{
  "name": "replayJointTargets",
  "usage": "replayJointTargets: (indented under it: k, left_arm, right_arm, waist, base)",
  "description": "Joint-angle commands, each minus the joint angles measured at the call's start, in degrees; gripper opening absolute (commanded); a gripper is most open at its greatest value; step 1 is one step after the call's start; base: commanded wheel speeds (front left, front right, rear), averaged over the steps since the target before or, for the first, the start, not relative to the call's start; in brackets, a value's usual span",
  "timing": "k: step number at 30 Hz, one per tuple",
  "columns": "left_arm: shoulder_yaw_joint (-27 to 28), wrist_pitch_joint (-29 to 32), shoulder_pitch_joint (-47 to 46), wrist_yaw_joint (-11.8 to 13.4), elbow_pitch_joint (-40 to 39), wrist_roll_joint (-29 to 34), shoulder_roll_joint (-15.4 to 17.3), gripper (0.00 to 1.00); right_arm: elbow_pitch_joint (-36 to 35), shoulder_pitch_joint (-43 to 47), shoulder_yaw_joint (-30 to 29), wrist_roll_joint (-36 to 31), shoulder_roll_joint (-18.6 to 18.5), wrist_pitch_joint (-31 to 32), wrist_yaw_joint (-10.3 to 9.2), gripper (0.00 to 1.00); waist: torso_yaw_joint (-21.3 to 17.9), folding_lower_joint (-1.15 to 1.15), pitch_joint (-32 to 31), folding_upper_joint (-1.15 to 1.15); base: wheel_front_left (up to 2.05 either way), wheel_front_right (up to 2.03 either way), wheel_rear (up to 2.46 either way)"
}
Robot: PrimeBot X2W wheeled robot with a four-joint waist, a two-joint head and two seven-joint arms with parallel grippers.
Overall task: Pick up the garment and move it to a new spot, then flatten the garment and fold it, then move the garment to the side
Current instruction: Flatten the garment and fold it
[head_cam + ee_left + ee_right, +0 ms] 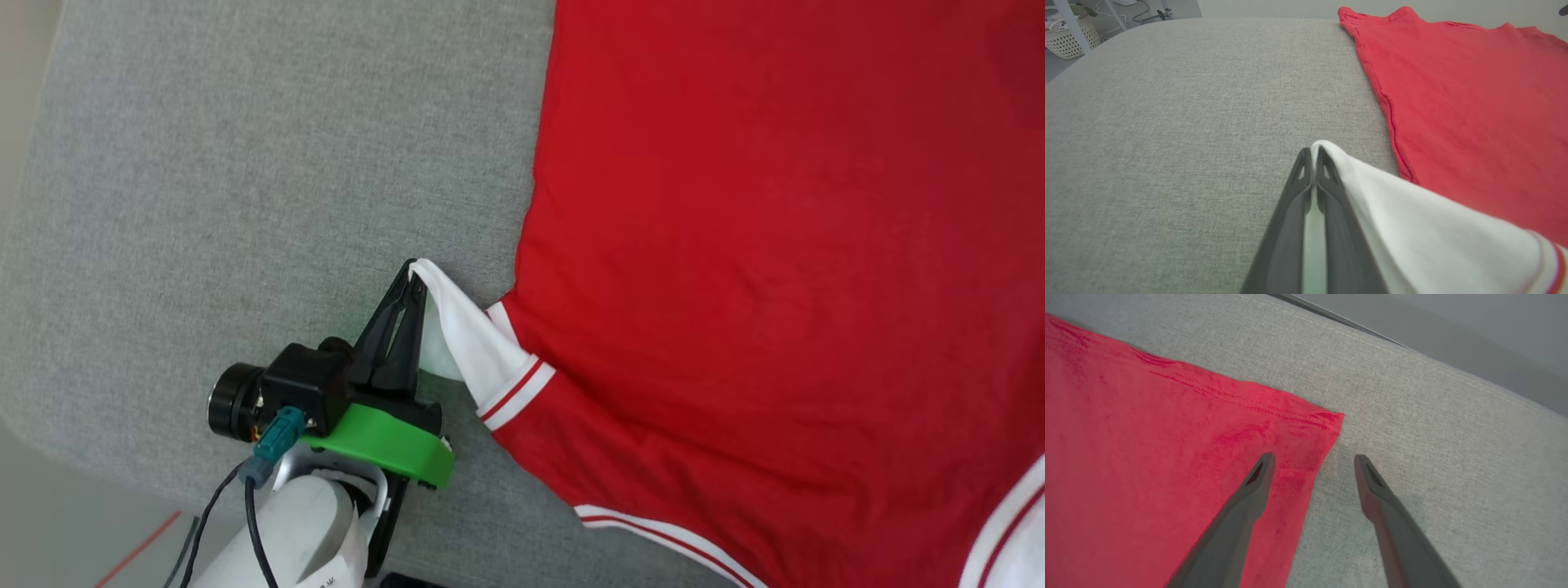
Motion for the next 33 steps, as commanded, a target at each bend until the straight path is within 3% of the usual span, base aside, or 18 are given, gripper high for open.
replayJointTargets:
  k: [1,8,9,10,11,21,33]
  left_arm:
    - [0.53,-0.33,-1.33,-0.57,0.10,1.14,-0.64,0.00]
    - [1.30,-0.33,-2.43,-2.89,2.65,3.23,-2.80,0.00]
    - [1.52,-0.33,-2.46,-3.19,3.08,3.46,-3.07,0.00]
    - [1.76,-0.33,-2.47,-3.41,3.36,3.64,-3.27,0.00]
    - [2.11,-0.34,-2.41,-3.65,3.66,3.85,-3.48,0.00]
    - [5.08,-0.34,1.46,-4.64,5.87,5.35,-3.53,0.00]
    - [7.35,0.55,9.42,-2.97,5.58,4.54,0.26,0.00]
  right_arm:
    - [1.15,-0.81,0.07,-1.13,0.61,-0.31,-0.04,1.00]
    - [4.53,3.08,2.57,-1.75,0.62,-0.20,-0.04,1.00]
    - [4.59,3.78,3.08,-1.52,-0.03,0.22,-0.04,0.68]
    - [4.46,4.17,3.36,-1.27,-0.53,0.27,-0.04,0.18]
    - [4.24,4.42,3.45,-0.88,-1.07,0.09,-0.04,0.00]
    - [0.43,3.96,5.48,1.51,-2.75,-8.51,-0.04,0.00]
    - [-13.27,19.34,13.46,11.51,-14.16,-20.47,-0.04,0.00]
  waist:
    - [3.62,-0.01,4.75,0.00]
    - [3.91,-0.01,5.63,0.00]
    - [3.86,-0.01,5.50,0.00]
    - [3.81,-0.01,5.31,0.00]
    - [3.71,-0.01,4.99,0.00]
    - [0.41,-0.01,-2.82,0.00]
    - [-6.24,-0.01,-15.11,0.00]
  base:
    - [0.00,0.00,0.00]
    - [0.00,0.00,0.00]
    - [0.00,0.00,0.00]
    - [0.00,0.00,0.00]
    - [0.00,0.00,0.00]
    - [0.00,0.00,0.00]
    - [0.00,0.00,0.00]
